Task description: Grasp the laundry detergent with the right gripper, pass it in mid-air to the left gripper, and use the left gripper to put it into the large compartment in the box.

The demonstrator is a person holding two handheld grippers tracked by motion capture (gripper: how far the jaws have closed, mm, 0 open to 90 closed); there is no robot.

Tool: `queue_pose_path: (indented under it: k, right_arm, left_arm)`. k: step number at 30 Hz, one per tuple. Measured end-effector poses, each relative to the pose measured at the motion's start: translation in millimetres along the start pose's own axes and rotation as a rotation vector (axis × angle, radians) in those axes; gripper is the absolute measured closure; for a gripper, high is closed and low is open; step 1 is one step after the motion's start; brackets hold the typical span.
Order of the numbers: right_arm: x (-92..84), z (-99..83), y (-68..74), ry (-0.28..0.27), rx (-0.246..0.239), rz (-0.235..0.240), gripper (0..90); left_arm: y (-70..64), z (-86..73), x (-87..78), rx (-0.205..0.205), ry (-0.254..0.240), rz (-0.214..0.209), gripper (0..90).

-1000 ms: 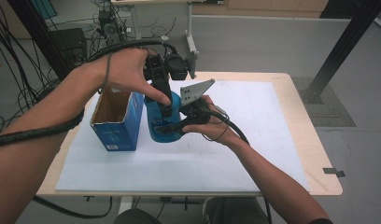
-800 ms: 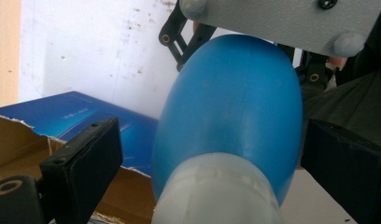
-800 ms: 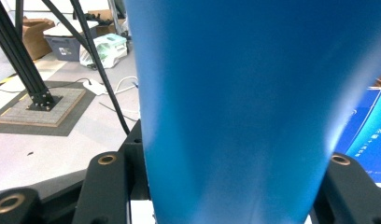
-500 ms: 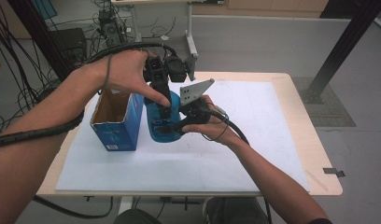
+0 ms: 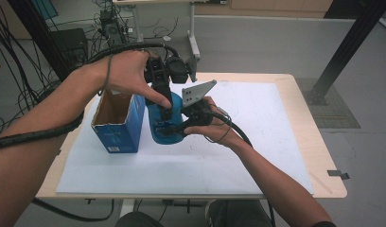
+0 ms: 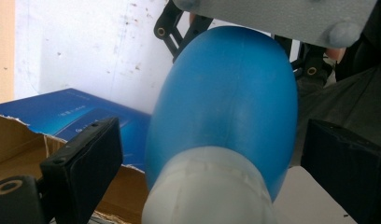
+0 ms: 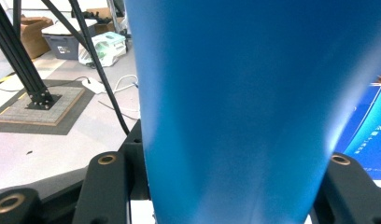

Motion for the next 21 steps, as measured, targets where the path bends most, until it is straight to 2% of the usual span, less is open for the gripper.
queue_pose_path:
  k: [21]
  right_arm:
    - [-0.5,1.0,-0.5,-0.005,-0.003,-0.003,44.3]
  left_arm:
    - [1.0,-2.7,0.1,0.000,0.008,0.005,6.2]
Point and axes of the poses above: each handheld gripper's, and its own axes: x roughly forward along the jaws, z roughly out of its top, y roughly to its left, the point moved 10 cm from there along x, roughly forward along the jaws
